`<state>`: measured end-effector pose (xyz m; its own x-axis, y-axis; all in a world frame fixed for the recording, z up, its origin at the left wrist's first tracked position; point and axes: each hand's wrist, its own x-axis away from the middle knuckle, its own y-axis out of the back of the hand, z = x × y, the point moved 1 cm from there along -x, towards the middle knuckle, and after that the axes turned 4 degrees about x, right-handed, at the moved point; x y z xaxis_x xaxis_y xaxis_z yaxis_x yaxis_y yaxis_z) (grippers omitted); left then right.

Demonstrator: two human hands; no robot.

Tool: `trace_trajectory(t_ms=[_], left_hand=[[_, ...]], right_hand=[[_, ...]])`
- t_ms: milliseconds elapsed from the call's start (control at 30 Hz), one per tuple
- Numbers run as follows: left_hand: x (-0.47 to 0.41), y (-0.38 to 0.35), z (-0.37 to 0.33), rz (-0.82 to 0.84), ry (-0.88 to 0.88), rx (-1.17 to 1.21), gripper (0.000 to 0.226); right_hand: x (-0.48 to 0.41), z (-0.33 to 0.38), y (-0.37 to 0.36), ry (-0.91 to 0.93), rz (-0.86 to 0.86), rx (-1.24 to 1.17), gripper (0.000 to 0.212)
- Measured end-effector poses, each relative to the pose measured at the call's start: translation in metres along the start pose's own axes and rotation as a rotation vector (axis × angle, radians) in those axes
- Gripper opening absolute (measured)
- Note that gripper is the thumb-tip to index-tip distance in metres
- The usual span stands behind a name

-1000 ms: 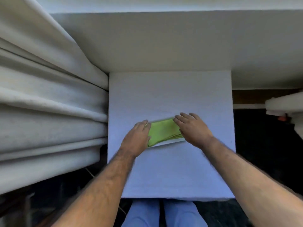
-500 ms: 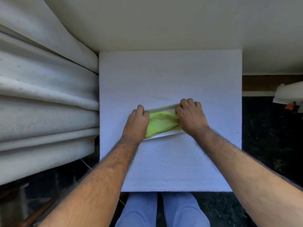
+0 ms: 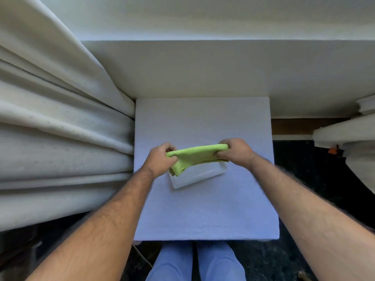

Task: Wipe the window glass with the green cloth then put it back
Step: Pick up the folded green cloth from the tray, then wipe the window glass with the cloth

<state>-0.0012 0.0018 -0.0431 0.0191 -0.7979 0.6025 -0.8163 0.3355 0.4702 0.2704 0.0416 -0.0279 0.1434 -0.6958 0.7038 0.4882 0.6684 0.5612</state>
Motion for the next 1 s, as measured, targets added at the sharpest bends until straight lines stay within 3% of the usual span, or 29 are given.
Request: trace_trajectory(t_ms=[167, 300, 433, 600, 800, 1000], left_hand=[[0.028, 0.071, -0.071, -0.032, -0.062, 0.255, 0.023], [0.056, 0.136, -0.14, -0.057, -0.155, 0.358, 0.025], [0.087, 0.2, -0.219, -0.107, -0.246, 0.368, 0.031], [0.137, 0.283, -0.32, -0.161, -0.423, 0.346, 0.028], [0.214, 0.37, -0.424, -0.283, -0.615, 0.304, 0.026], [0.29, 0.444, -0.512, -0.426, -0.801, 0.341, 0.023]], right_hand=[[0.054, 0.044, 0.08, 0.049, -0.063, -0.449, 0.013], [0.099, 0.093, 0.144, 0.105, -0.118, -0.611, 0.02], [0.143, 0.142, 0.215, 0.186, -0.199, -0.644, 0.028], [0.212, 0.212, 0.309, 0.359, -0.304, -0.657, 0.019], [0.303, 0.294, 0.4, 0.533, -0.588, -0.637, 0.036], [0.387, 0.371, 0.481, 0.755, -0.734, -0.578, 0.026]])
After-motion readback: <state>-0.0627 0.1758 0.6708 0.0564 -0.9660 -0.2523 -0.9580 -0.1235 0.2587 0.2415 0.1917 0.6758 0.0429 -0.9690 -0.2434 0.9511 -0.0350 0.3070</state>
